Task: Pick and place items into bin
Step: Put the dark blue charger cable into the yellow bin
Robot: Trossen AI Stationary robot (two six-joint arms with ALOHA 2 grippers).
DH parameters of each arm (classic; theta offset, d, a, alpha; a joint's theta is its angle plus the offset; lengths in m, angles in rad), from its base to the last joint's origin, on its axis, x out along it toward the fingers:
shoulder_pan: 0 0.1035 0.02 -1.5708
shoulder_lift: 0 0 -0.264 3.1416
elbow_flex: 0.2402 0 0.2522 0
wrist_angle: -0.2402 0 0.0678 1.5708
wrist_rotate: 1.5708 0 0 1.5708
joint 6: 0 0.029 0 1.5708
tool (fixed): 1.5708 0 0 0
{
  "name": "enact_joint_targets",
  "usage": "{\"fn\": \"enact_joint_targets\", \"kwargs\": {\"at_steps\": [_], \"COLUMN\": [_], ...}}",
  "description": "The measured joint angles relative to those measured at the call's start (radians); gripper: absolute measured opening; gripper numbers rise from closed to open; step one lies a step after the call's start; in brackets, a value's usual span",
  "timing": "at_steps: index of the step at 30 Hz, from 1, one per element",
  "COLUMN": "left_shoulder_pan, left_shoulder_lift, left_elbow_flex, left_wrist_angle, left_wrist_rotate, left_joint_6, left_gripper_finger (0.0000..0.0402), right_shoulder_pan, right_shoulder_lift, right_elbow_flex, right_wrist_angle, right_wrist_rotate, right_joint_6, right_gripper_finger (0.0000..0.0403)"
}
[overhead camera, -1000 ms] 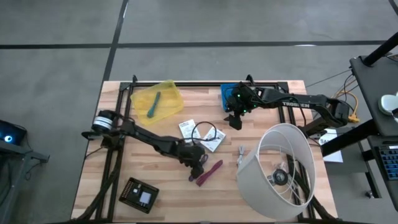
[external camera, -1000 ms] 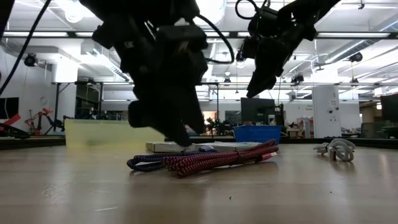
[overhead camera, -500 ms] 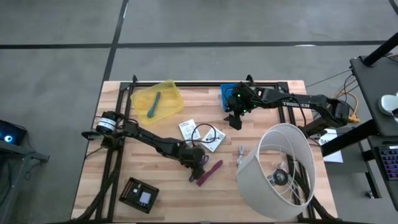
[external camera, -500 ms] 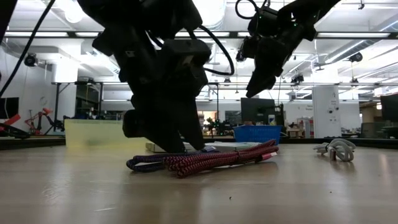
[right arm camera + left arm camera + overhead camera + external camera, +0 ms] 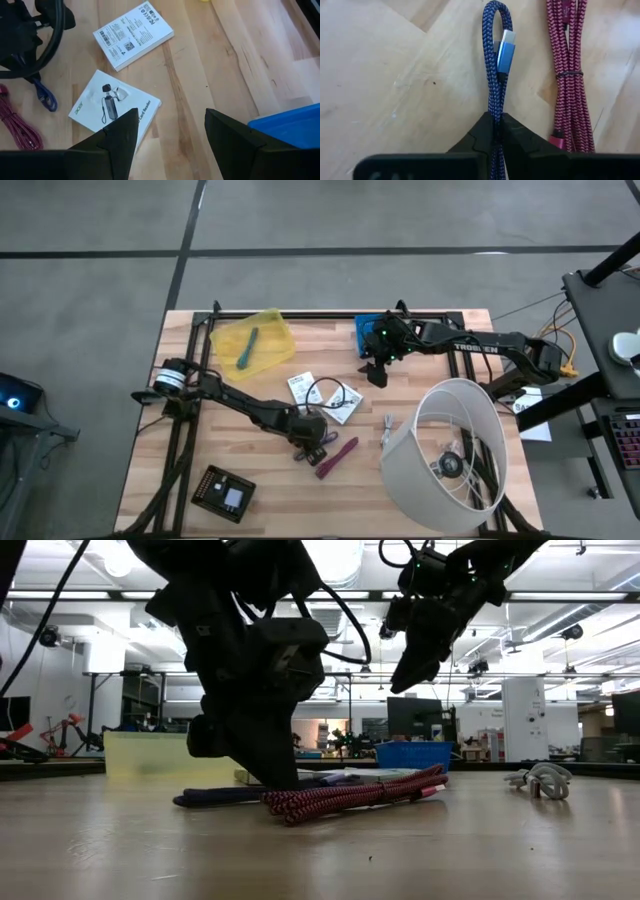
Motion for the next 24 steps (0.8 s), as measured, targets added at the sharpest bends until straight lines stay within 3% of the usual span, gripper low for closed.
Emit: {"fn": "enact_joint_targets", "kwargs": {"at_steps": [5,10,16,20,24], "left_shoulder_pan": [-0.001,-0.004,0.016,0.035,0.054], "left_shoulder_lift": [-0.034,-0.119,-0.247,-0.35,-0.427], "left_elbow_flex": [-0.003,0.007,0.007,0.006,0.009], "left_wrist_angle": [-0.013,-0.017,-0.02,-0.015,-0.091], "left_wrist_rotate": [0.005,-0.091,-0.239,-0.423,-0.829], "left_joint_6": [0.048,0.18,0.236,0.295,0.324], "left_gripper_finger": [0.0006,0.0004,0.0003,0.0002,0.0002], "right_shoulder_pan": [0.0,0.0,0.0,0.0,0.0], "right_shoulder_lift": [0.0,0.0,0.0,0.0,0.0], "right_elbow_flex": [0.0,0.0,0.0,0.0,0.0], "right_wrist_angle": [0.004,0.006,0.006,0.007,0.01], "right_wrist_rotate": [0.0,0.0,0.0,0.0,0.0], "right_joint_6": [0.0,0.0,0.0,0.0,0.0], "right_gripper_finger": [0.0215,0.0215,0.0215,0.0215,0.0215]}}
